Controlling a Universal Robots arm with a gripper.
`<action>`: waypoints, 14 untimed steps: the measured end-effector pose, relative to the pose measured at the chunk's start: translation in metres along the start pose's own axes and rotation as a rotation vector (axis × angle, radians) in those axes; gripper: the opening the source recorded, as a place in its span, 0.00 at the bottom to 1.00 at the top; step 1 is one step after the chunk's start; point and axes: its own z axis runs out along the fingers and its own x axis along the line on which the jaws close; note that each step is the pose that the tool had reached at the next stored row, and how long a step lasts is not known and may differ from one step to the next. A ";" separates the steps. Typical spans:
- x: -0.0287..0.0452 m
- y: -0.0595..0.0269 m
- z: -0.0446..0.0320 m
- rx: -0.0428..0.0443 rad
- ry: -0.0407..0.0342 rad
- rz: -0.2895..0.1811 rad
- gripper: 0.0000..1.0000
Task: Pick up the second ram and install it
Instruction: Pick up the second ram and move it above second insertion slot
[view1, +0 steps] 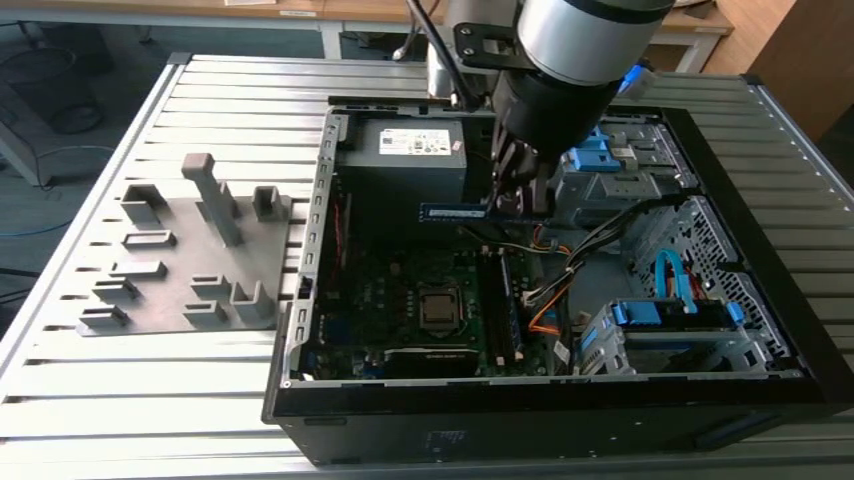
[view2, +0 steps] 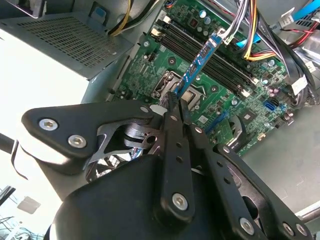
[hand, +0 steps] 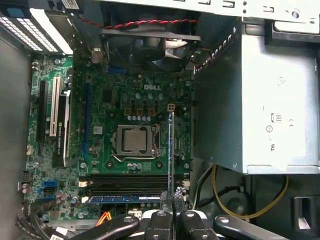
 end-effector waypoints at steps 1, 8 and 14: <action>0.0001 -0.0001 0.0010 0.0000 0.0000 0.000 0.13; 0.0010 -0.0007 0.0082 0.0000 0.0000 0.000 0.13; 0.0018 -0.0012 0.0144 0.0000 0.0000 0.000 0.13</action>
